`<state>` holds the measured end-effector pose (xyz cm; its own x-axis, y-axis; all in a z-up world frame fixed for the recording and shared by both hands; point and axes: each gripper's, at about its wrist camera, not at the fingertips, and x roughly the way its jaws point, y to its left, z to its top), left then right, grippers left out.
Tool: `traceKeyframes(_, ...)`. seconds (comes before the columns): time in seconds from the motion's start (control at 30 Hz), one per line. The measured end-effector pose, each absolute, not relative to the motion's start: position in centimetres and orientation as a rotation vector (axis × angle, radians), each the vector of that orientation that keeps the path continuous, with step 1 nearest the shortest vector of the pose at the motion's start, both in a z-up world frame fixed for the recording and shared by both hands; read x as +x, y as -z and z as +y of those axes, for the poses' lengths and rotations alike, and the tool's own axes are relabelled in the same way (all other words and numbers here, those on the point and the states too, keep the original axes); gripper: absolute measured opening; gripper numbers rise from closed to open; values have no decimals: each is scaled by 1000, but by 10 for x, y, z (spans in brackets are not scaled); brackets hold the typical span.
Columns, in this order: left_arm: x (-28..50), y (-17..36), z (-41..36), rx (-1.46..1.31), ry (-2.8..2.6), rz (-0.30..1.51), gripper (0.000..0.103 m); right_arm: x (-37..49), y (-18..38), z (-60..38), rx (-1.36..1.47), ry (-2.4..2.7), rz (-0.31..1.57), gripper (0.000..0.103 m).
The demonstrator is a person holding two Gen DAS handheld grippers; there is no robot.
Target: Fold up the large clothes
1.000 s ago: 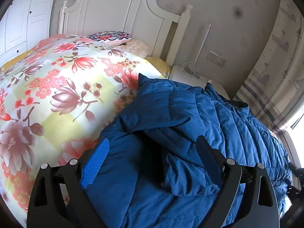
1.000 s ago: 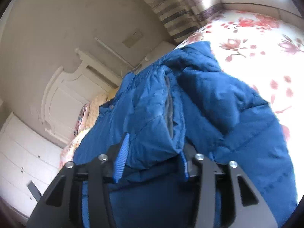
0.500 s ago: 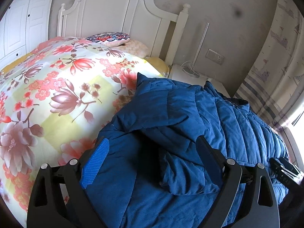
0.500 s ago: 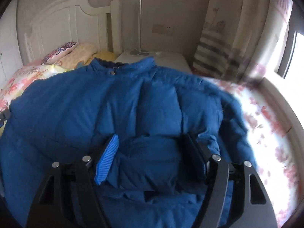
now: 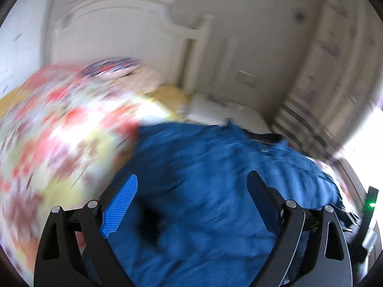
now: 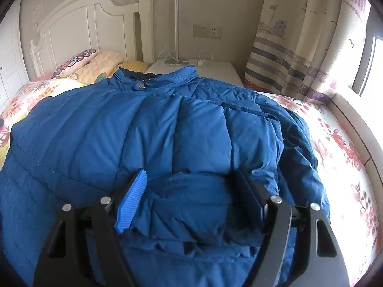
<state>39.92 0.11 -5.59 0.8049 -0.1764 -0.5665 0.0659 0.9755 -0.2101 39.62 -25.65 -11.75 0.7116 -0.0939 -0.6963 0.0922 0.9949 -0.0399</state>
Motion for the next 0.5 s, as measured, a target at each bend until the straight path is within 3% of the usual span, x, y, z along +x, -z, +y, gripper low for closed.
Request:
traceKeyframes(0.13, 453, 63, -38, -14, 144, 717, 92, 396, 118, -257, -2, 103, 772, 75)
traceKeyframes(0.27, 496, 121, -48, 50, 137, 904, 94, 396, 118, -257, 0, 101, 772, 76)
traceKeyframes(0.5, 490, 135, -43, 56, 144, 839, 97, 397, 114, -262, 57, 16, 788, 84)
